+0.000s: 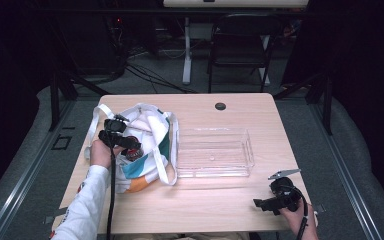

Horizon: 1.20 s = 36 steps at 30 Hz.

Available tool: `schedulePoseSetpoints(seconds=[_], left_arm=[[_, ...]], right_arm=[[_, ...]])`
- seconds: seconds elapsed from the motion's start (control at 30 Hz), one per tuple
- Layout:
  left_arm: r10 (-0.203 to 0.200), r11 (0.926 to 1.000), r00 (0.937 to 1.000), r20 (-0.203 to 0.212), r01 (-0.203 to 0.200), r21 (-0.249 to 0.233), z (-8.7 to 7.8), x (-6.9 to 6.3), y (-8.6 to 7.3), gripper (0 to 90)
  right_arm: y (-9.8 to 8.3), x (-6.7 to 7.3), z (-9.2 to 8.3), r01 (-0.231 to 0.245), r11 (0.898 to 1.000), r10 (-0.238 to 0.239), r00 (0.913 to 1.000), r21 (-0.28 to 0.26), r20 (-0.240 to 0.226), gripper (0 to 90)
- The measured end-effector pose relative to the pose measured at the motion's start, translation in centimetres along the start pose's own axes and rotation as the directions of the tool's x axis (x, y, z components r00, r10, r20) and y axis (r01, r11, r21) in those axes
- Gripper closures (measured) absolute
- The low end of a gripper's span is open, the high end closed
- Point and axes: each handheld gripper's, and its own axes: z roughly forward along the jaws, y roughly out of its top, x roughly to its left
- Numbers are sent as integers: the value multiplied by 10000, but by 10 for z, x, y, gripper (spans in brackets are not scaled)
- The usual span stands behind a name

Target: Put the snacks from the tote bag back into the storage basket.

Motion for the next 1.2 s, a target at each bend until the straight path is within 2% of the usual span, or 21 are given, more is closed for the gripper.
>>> schedulePoseSetpoints(seconds=[0.07,0.1,0.13,0.27,0.3,0.33,0.37,0.4,0.5,0.6,0.9,1.0,1.2], left_arm=[[4,10000,10000,34,-4,3,2,0,0,29],[0,10000,10000,37,0,14,2,0,0,29],[1,10000,10000,57,-1,22,3,0,0,29],[24,9999,10000,38,-25,162,6,0,0,21],[37,9998,10000,25,-38,201,6,0,0,21],[32,9998,10000,19,-32,209,7,0,0,21],[41,9997,10000,-7,-41,233,8,0,0,25],[59,9997,10000,-35,-58,219,8,0,0,25],[88,9998,9999,-105,-87,167,9,-1,-1,64],[139,9998,9998,-137,-137,177,9,-1,-1,141],[323,9988,9995,-72,-320,370,12,-4,-2,168],[354,9986,9993,-87,-350,396,13,-5,-2,224],[350,9982,9993,-148,-342,495,13,-5,-2,251]], right_arm=[[0,0,1,4,10000,-4,10000,43,-31,121],[0,1,2,-112,9999,111,9999,-111,-4,121],[1,1,1,24,10000,-24,10000,23,16,121],[1,1,1,77,9999,-78,9999,69,72,121],[1,1,2,-53,9999,53,10000,-87,-13,121],[2,0,0,197,9996,-197,9998,215,17,121],[0,1,1,-39,10000,39,10000,-29,56,121],[0,1,1,-39,10000,39,10000,-29,56,121],[1,0,0,43,10000,-43,10000,54,-12,121],[0,0,0,52,10000,-52,10000,27,20,121],[0,0,0,72,10000,-72,10000,46,-22,121],[0,0,0,85,10000,-85,10000,23,-24,121],[0,0,-1,117,9999,-117,9999,48,-10,121]])
